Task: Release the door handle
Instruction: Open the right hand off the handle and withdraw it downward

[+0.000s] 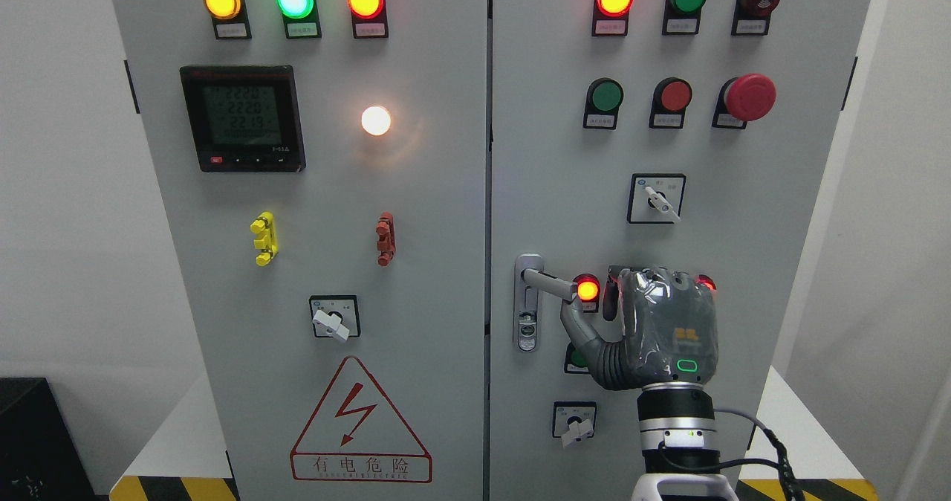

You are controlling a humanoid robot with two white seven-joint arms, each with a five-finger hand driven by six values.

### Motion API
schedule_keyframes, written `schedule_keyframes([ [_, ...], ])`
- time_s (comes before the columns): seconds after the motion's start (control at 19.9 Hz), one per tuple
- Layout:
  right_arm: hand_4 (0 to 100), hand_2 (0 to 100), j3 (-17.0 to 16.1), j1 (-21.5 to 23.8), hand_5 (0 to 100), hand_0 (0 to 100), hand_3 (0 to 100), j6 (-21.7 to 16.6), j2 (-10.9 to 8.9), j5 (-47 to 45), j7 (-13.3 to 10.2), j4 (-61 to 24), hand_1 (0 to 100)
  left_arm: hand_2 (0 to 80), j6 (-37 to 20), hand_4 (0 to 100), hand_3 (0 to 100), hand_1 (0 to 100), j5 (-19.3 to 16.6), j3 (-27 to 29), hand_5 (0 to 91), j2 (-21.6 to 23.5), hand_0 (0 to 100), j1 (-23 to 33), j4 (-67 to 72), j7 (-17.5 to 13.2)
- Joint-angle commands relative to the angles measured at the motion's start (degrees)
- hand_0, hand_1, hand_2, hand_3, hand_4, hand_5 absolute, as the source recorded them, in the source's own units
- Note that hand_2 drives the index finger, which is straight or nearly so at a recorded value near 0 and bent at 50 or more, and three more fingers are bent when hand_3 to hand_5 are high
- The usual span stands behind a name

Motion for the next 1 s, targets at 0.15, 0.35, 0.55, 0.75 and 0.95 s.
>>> schedule_keyframes([
  [0.15,100,84,0.2,0.5,98,43,100,-0.3,0.01,-0.1,-0.2,-0.2,37,2.5,0.0,1,8,0,0.0,-1.1,0.0,0.0,0,0.0,-1.0,0.0],
  [0.35,100,84,0.6,3.6,98,44,100,-0.6,-0.08,-0.1,-0.2,-1.4,37,2.5,0.0,1,8,0,0.0,-1.1,0.0,0.0,0,0.0,-1.0,0.0],
  [0.55,100,83,0.3,7.9,98,44,100,-1.6,-0.61,-0.2,-0.4,-4.8,37,2.5,0.0,1,8,0,0.0,-1.1,0.0,0.0,0,0.0,-1.0,0.0],
  [0.75,100,80,-1.3,13.2,97,46,100,-5.9,-0.7,-0.2,-2.9,-8.5,35,2.5,0.0,1,9,0,0.0,-1.1,0.0,0.0,0,0.0,-0.9,0.0],
  [0.95,91,70,-7.1,18.6,91,47,100,-12.7,-0.52,-0.3,-6.5,-12.2,33,2.5,0.0,1,8,0,0.0,-1.1,0.0,0.0,0,0.0,-1.0,0.0],
])
